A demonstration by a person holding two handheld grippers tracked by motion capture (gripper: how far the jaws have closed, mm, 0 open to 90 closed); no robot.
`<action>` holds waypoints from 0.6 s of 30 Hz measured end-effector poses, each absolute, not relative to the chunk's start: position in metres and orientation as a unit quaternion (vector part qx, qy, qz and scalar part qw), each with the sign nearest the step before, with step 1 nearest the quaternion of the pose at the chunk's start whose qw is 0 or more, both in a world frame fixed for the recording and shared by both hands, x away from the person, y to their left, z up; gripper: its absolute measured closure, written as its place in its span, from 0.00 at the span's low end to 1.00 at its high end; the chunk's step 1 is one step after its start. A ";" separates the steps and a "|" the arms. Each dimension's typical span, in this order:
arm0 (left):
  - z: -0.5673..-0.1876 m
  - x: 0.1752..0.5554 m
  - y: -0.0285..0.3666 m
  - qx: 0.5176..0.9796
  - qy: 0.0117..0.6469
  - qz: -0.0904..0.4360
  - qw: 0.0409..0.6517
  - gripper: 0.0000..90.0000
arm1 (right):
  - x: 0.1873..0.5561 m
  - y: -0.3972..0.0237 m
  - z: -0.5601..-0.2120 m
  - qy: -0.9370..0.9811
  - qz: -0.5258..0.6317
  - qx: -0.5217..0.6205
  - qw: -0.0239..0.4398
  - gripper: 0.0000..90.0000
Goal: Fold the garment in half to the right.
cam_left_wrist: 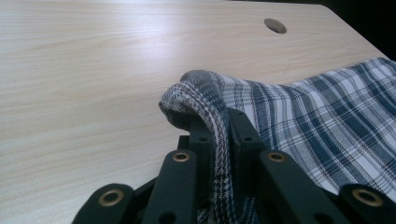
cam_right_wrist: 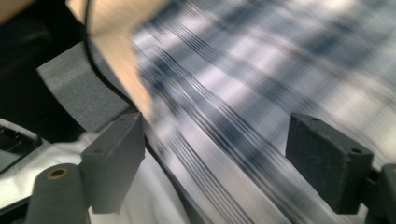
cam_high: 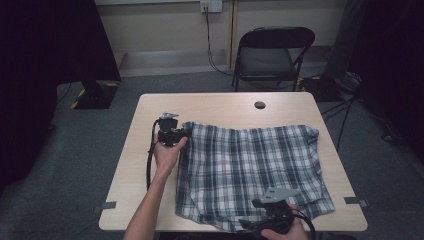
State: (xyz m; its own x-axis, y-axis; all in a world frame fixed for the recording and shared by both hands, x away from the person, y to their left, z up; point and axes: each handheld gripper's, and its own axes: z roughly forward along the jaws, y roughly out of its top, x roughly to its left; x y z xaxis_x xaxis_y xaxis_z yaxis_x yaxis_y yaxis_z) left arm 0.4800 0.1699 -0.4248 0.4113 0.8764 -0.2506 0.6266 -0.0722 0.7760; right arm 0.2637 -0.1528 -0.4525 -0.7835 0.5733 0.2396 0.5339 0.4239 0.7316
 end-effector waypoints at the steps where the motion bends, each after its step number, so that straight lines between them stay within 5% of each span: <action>1: -0.425 0.480 0.170 0.718 0.522 0.144 0.436 0.91 | 0.264 -0.142 -0.448 0.845 0.427 0.320 0.026 0.21; 12: -0.425 0.481 0.171 0.720 0.520 0.143 0.436 0.91 | 0.284 -0.048 -0.430 0.848 0.436 0.301 0.025 0.22; 18: -0.428 0.482 0.170 0.728 0.519 0.148 0.424 0.91 | 0.311 -0.010 -0.459 0.857 0.390 0.336 0.021 0.18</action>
